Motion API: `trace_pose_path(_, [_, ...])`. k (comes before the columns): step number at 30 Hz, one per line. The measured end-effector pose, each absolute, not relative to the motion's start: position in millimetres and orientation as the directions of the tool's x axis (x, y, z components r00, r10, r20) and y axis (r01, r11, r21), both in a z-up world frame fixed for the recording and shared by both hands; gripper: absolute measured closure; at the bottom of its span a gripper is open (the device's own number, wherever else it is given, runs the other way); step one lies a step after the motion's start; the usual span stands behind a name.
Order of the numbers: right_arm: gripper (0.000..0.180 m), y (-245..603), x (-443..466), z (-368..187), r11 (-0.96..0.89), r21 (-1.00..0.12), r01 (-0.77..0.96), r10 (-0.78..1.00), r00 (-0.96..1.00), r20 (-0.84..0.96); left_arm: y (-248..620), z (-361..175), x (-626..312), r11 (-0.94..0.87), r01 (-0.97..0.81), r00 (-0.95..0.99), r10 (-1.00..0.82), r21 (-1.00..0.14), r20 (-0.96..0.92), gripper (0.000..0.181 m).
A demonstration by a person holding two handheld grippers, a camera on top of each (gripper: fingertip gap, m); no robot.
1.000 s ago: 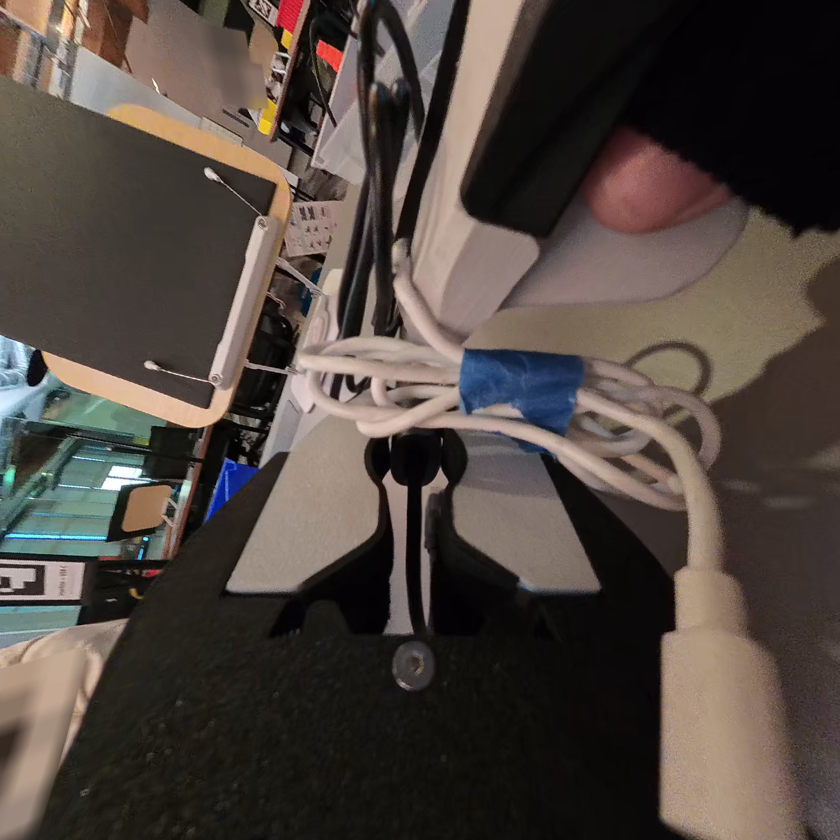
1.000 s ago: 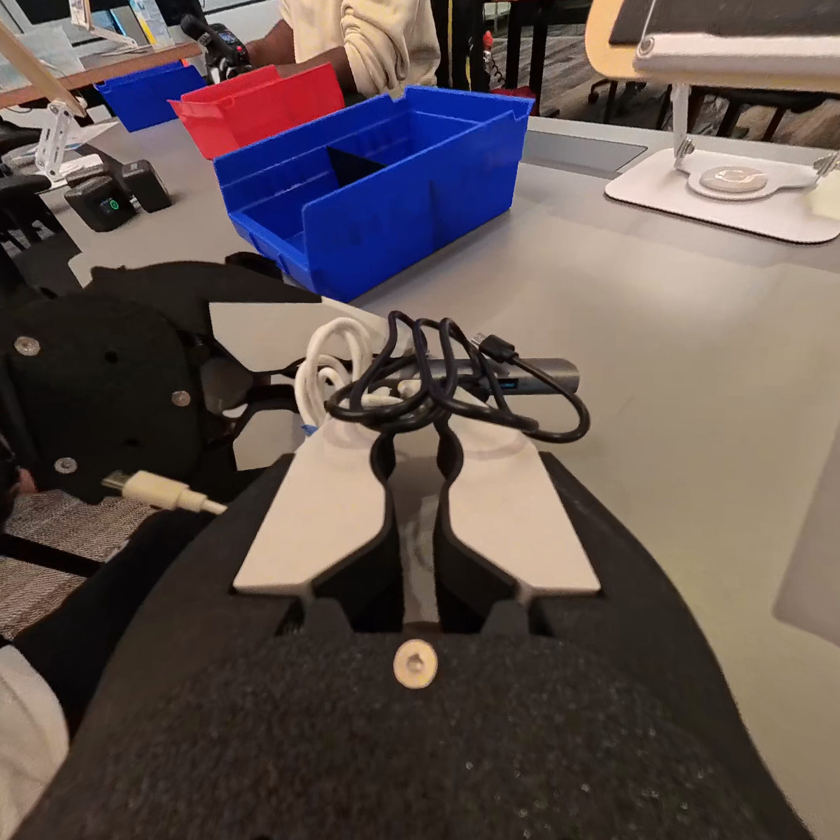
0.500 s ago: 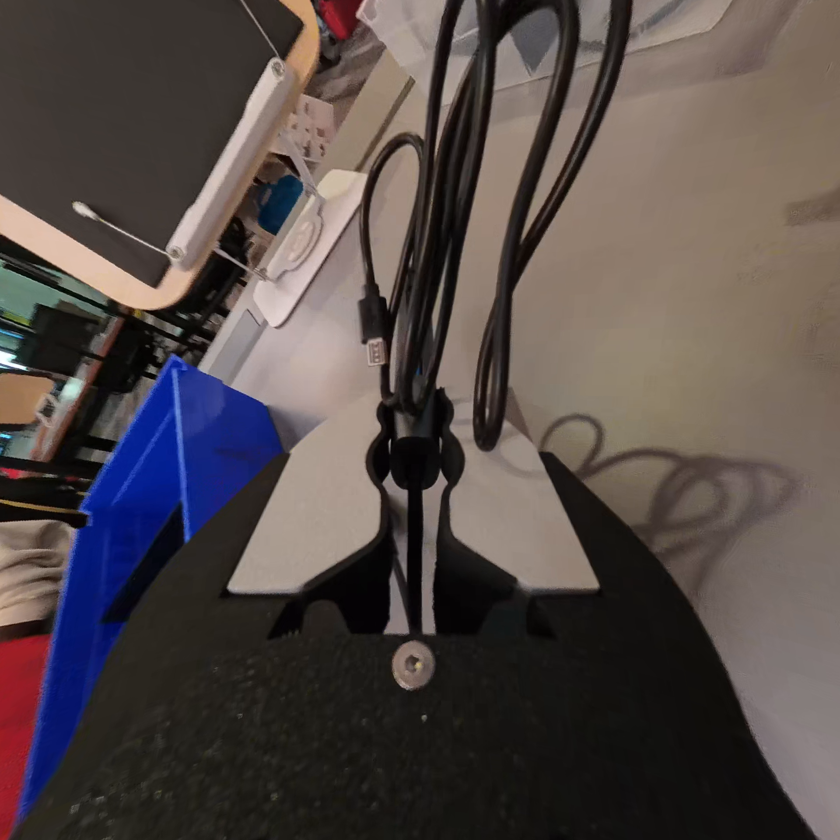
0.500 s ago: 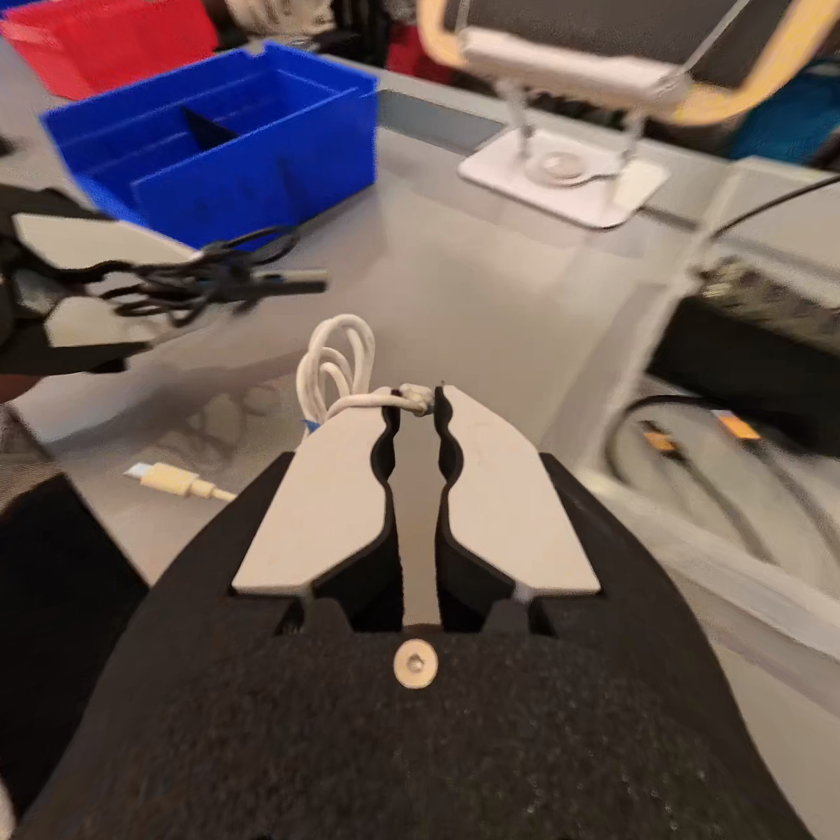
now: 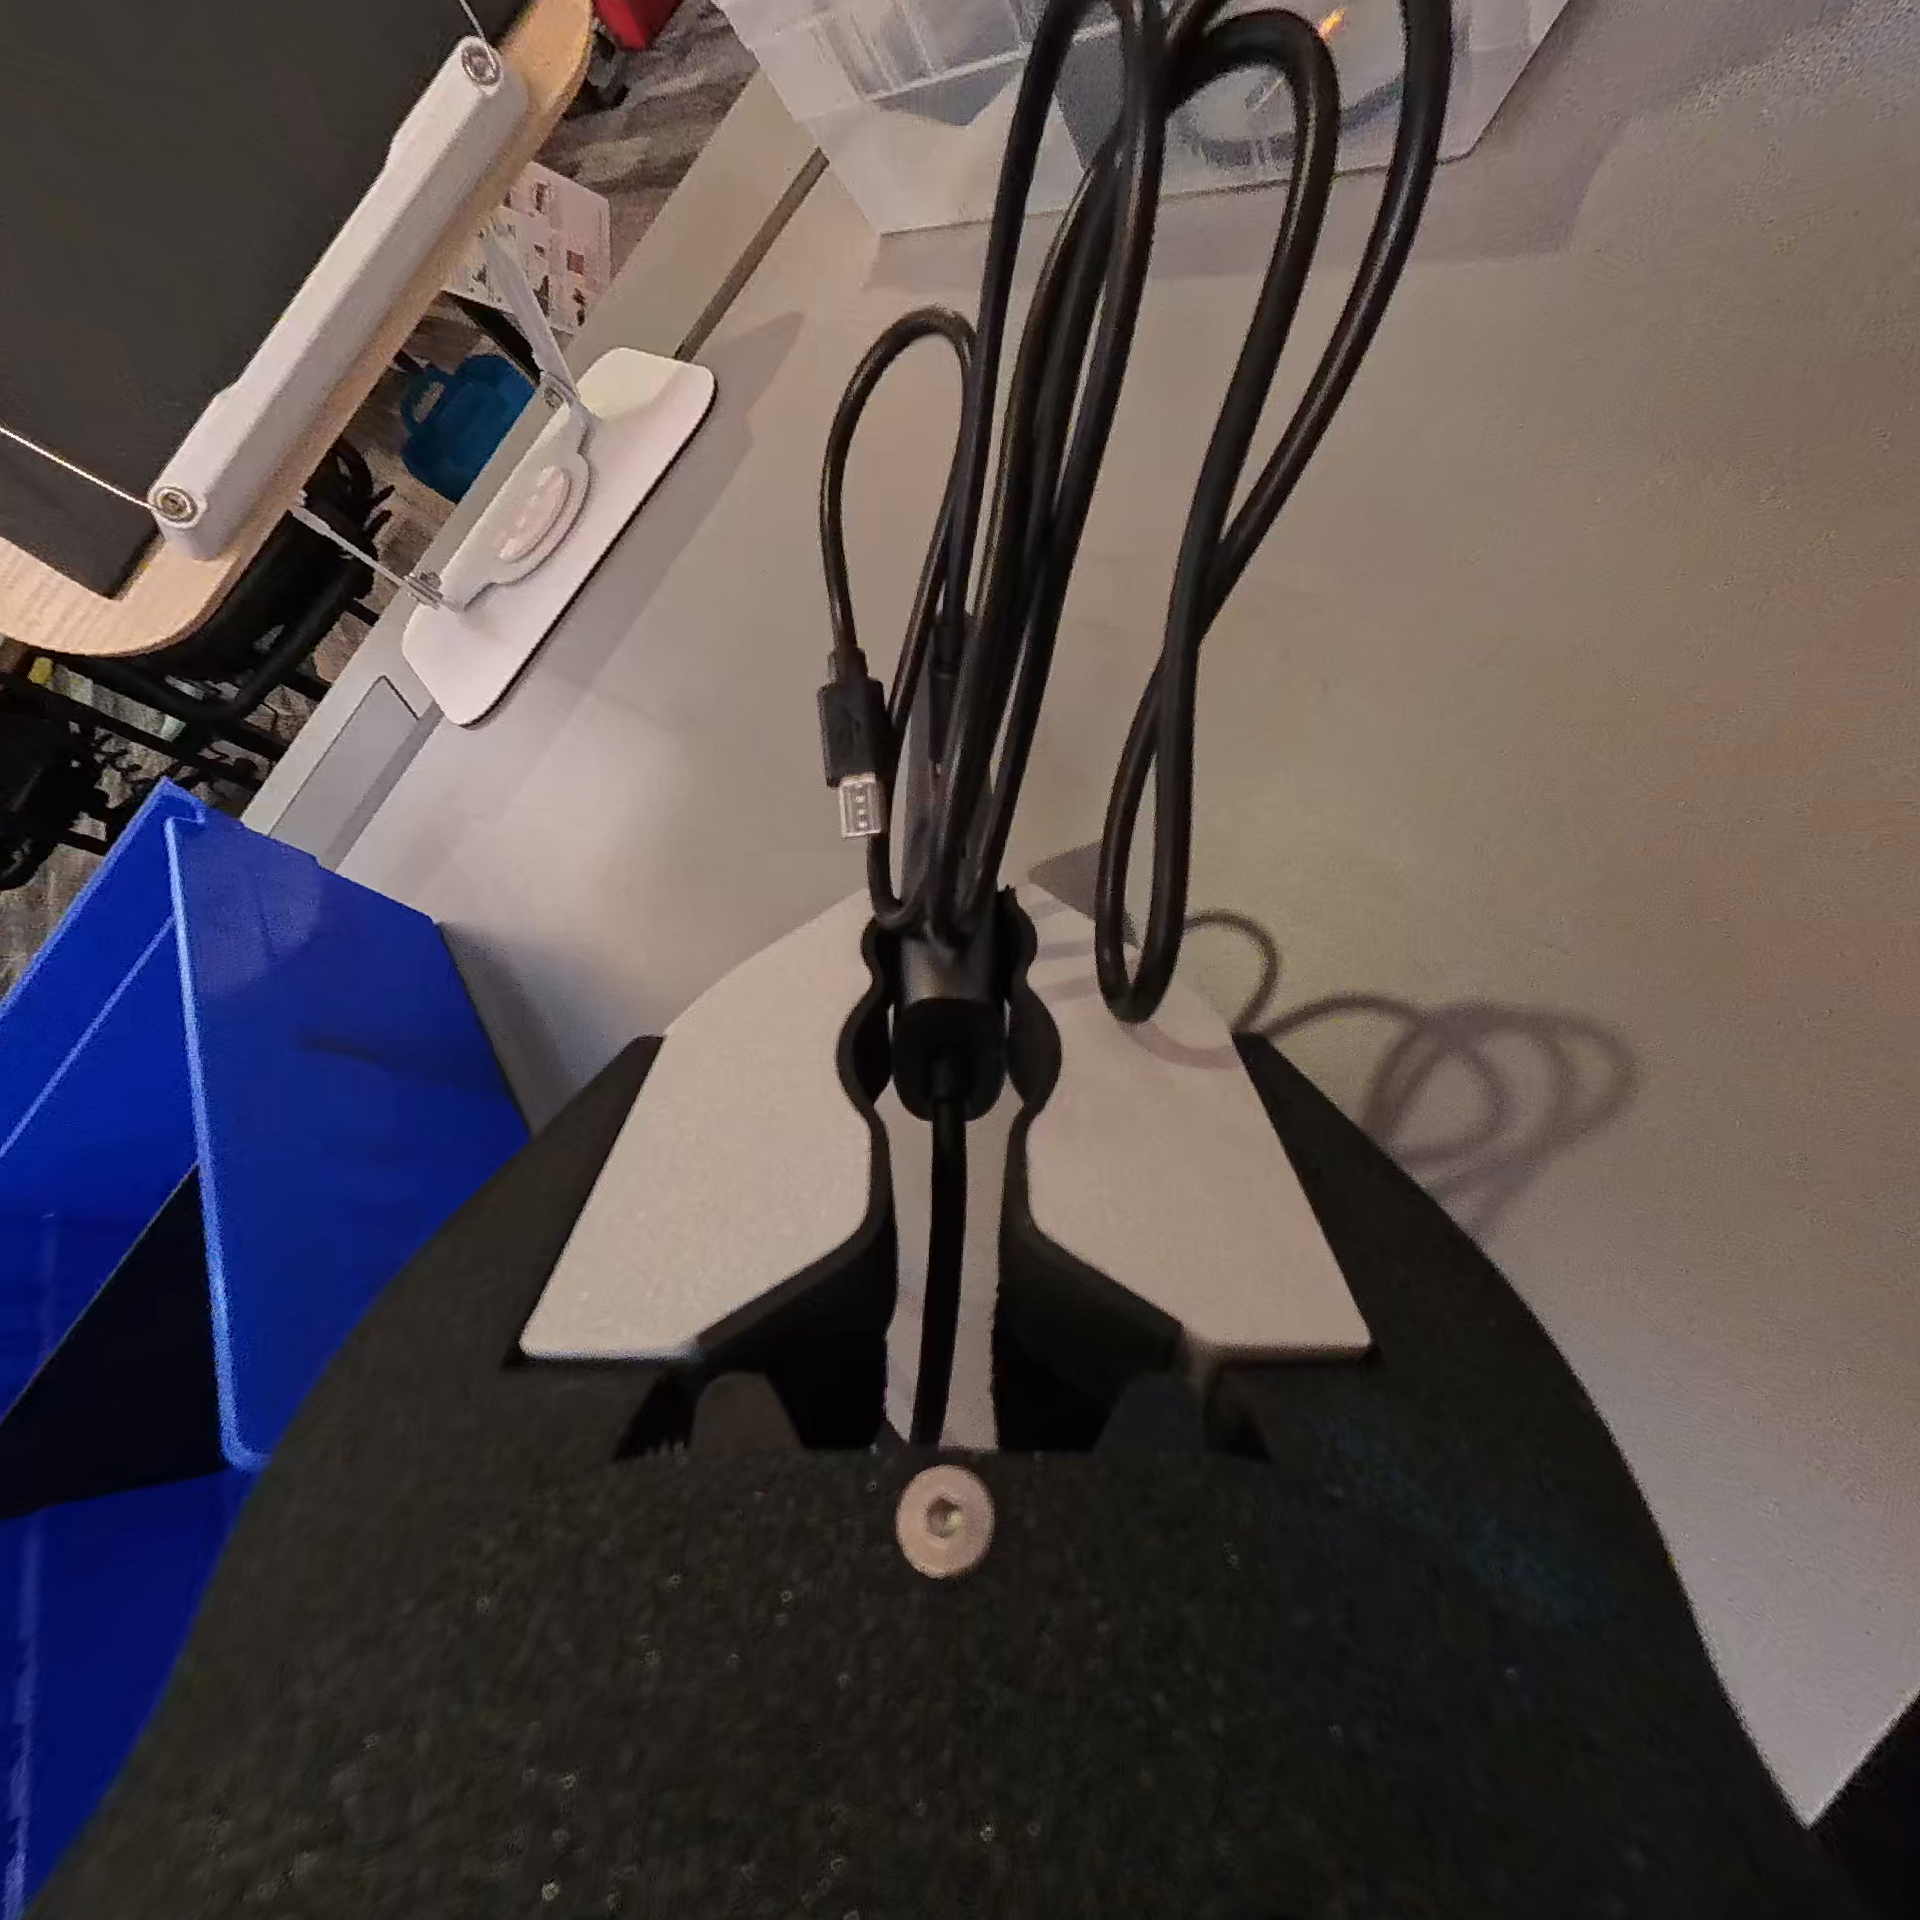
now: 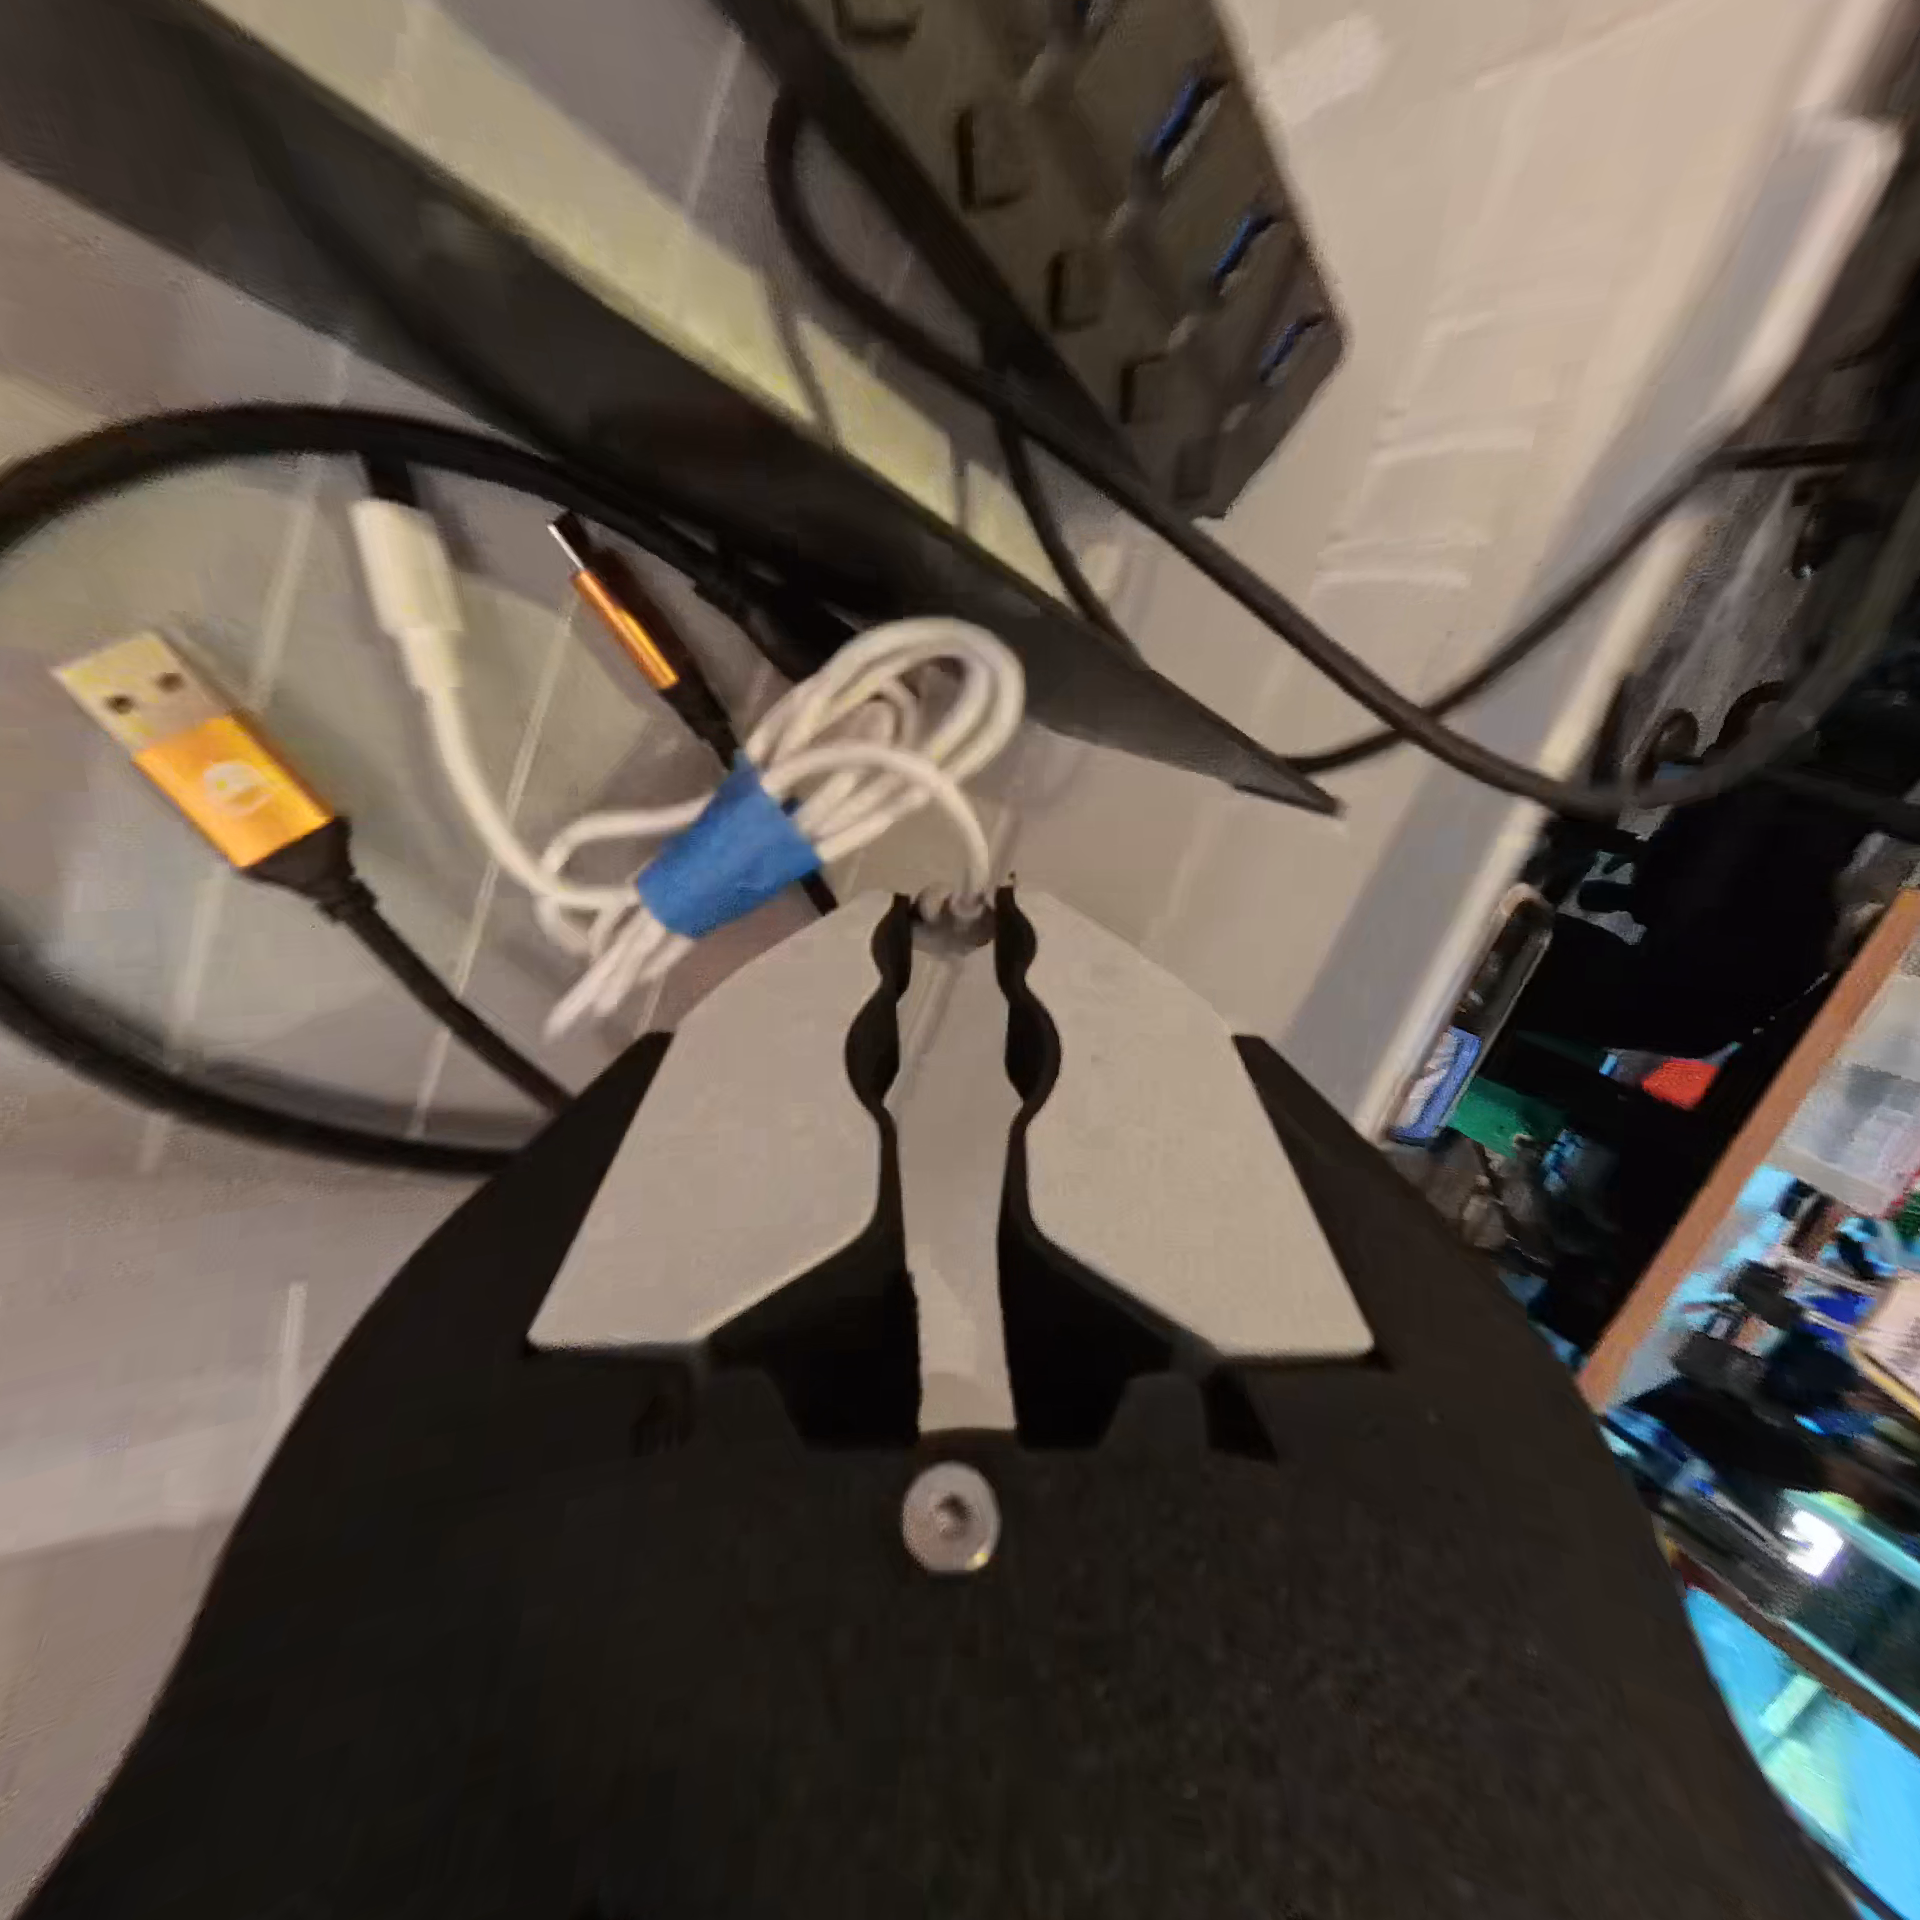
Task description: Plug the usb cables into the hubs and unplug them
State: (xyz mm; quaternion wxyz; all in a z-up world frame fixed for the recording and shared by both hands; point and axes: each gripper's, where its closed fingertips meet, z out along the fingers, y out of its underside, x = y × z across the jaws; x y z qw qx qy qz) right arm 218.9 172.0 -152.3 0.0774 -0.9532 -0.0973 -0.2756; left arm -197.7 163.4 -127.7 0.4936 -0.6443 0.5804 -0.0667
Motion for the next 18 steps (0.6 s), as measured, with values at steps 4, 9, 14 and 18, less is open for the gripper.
trace_pose_path(4, [0.141, 156, 214, -180, -0.976, 0.024, 0.217, 0.203, 0.859, 0.471, 161, -123, -197, 0.192, -0.663, 0.313, -0.807, -0.723, -0.501, 0.164])
trace_pose_path(9, [0.127, 136, 197, -124, -0.948, -0.301, 0.101, -0.041, 0.901, 0.432, 157, -112, -196, 0.253, -0.637, 0.317, -0.775, -0.728, -0.546, 0.164])
trace_pose_path(14, [0.136, 122, -13, -81, -0.599, -0.769, 0.226, 0.325, 0.945, 0.024, 150, -105, -190, 0.306, -0.641, 0.305, -0.74, -0.704, -0.6, 0.164])
trace_pose_path(18, [0.138, 99, -142, -107, -0.467, -0.875, 0.126, 0.517, 0.842, -0.154, 142, -105, -182, 0.328, -0.635, 0.283, -0.743, -0.699, -0.607, 0.164])
